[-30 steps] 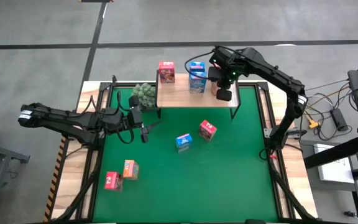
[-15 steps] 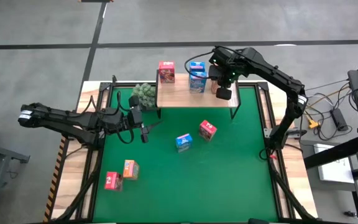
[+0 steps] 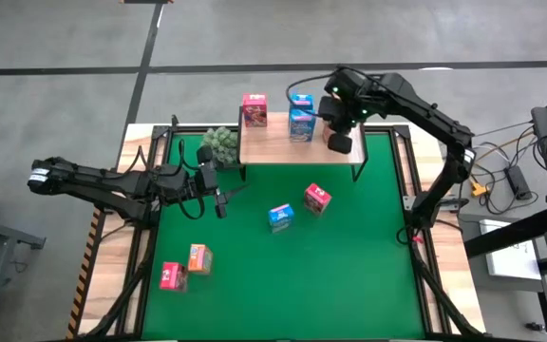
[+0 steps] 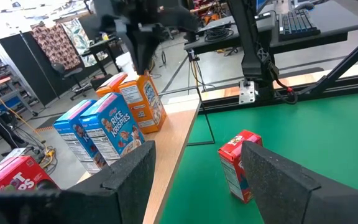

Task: Stack cereal on shelf
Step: Put the top orange cereal box on the shelf aligned with the other orange cereal box

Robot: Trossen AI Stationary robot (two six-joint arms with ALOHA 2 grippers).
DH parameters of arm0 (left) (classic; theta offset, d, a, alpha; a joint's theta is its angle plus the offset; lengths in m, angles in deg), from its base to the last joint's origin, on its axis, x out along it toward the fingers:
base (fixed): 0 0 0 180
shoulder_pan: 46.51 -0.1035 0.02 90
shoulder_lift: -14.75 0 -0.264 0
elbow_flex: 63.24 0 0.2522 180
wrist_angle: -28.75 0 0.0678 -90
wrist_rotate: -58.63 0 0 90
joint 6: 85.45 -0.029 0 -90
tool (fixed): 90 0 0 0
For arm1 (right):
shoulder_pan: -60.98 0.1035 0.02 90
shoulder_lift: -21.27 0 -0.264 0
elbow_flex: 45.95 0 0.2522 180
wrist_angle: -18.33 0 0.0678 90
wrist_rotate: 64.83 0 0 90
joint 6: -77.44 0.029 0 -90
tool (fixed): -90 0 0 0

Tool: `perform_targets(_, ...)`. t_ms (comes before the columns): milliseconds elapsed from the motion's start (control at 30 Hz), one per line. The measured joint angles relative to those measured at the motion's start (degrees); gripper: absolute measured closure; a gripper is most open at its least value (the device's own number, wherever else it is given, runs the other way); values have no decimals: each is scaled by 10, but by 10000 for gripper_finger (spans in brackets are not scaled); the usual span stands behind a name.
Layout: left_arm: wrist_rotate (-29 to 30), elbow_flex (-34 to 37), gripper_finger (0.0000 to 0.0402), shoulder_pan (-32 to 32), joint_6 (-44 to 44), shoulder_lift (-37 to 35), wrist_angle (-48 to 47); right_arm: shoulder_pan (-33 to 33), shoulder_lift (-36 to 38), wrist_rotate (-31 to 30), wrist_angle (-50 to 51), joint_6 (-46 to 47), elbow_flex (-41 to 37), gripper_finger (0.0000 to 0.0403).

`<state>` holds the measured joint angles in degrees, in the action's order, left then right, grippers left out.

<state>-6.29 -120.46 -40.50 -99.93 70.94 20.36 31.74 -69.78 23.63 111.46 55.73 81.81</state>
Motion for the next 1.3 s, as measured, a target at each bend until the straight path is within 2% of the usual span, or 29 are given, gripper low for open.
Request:
perform_targets(167, 0, 0, 180, 0, 0, 0, 0, -24, 5, -37, -40, -6, -4, 394)
perform_targets(433, 0, 0, 180, 0, 0, 0, 0, -60, -11, -35, -54, -16, -12, 394)
perform_targets(1300, 0, 0, 180, 0, 0, 0, -3, -61, -6, -46, -66, -18, -37, 394)
